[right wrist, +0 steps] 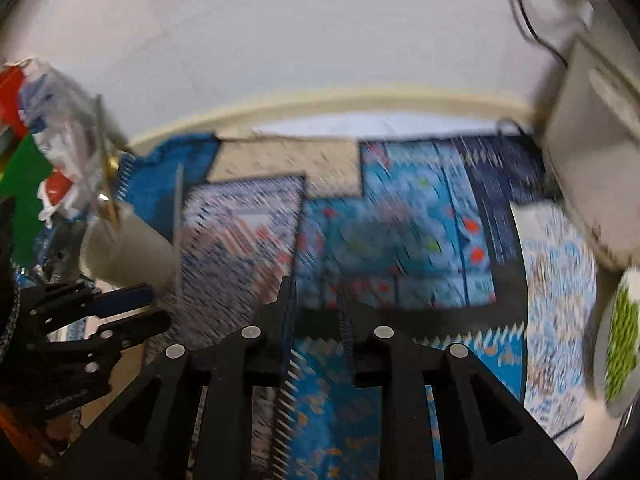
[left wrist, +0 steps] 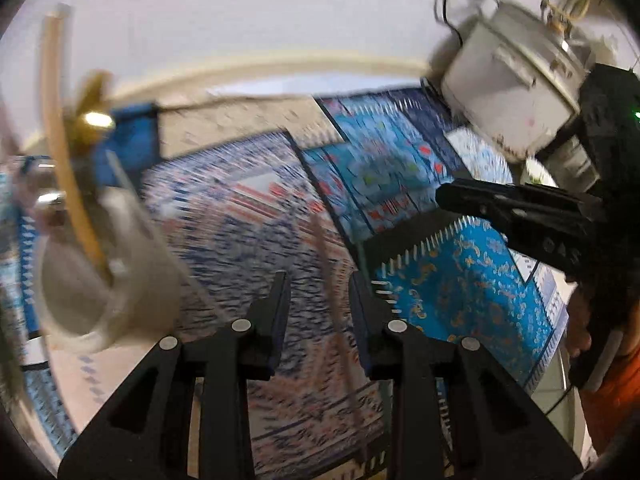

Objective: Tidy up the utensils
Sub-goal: 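Grasp a brown chopstick with the left tool while the right tool grasps a green chopstick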

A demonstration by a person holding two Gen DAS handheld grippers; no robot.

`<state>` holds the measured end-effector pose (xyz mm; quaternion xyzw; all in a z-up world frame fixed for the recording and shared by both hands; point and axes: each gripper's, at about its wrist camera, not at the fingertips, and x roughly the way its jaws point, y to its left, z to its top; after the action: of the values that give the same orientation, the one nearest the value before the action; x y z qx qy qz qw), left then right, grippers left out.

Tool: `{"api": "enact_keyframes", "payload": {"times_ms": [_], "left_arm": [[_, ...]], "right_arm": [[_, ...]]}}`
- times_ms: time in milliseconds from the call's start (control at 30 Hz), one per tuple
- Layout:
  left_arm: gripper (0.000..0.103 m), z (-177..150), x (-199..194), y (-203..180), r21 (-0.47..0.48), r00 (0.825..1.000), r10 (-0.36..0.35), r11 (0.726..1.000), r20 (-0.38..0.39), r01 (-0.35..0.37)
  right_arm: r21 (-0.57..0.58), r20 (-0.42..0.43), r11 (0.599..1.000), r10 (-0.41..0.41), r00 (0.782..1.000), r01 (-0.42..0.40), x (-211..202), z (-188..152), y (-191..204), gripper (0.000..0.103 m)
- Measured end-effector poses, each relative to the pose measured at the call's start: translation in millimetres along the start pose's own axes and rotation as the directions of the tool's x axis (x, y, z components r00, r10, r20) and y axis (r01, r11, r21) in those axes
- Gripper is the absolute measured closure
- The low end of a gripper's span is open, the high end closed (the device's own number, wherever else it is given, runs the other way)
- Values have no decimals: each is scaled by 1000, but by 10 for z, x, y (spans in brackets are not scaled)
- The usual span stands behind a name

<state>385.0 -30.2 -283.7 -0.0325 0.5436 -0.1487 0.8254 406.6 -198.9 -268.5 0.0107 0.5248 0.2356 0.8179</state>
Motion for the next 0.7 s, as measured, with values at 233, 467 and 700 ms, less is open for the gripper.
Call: {"api": "enact_keyframes", "payload": {"times_ms": [233,467,700], "left_arm": [[74,2,528,-107,40,993,14,999,-117,-10],[79,-32,658,-128,63,991,56,997,-118,-49],[98,-60,655,-27,68,992,92,994,-90,-86]], "right_arm": [[46,-49,999,19,999,-16,147,-230,-172,84],[77,-88,995,64,994,-58,308,-350,-184,84],[74,-115,992,110,987,-102,469,-305,-25,84]]}}
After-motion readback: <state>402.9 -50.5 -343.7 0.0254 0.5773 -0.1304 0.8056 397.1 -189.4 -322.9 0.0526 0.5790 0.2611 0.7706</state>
